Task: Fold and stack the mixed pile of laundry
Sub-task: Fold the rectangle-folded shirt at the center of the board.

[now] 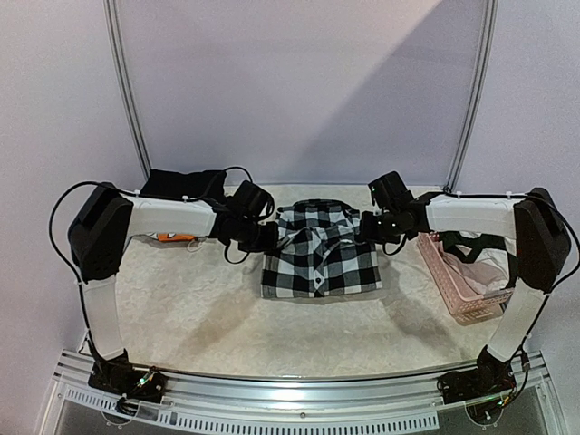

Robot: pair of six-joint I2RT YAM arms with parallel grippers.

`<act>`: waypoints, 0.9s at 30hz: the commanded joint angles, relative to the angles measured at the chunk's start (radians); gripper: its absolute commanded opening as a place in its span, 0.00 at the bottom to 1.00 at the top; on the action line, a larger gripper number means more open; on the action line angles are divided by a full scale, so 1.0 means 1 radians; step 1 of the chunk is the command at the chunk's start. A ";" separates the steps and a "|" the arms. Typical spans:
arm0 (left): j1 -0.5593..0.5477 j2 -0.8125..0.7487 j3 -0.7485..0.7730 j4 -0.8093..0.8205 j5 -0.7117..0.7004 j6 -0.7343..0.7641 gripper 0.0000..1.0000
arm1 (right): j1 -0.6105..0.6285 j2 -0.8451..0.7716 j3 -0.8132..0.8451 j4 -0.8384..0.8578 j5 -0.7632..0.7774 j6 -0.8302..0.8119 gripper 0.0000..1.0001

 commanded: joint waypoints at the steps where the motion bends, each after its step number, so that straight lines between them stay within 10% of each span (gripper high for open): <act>1: 0.015 0.009 0.029 -0.032 0.008 0.025 0.09 | -0.025 0.053 0.048 0.005 -0.032 0.006 0.04; 5: 0.021 -0.001 0.047 -0.055 -0.020 0.044 0.24 | -0.064 0.073 0.096 0.000 -0.096 0.008 0.20; 9: 0.027 -0.007 0.092 -0.103 -0.043 0.106 0.56 | -0.096 0.065 0.158 -0.026 -0.126 -0.012 0.58; 14: 0.022 -0.103 0.064 -0.128 -0.096 0.168 0.88 | -0.100 -0.008 0.194 -0.075 -0.139 -0.067 0.67; 27: -0.144 -0.274 -0.098 -0.136 -0.168 0.158 0.78 | 0.104 -0.110 0.021 -0.053 -0.316 -0.140 0.43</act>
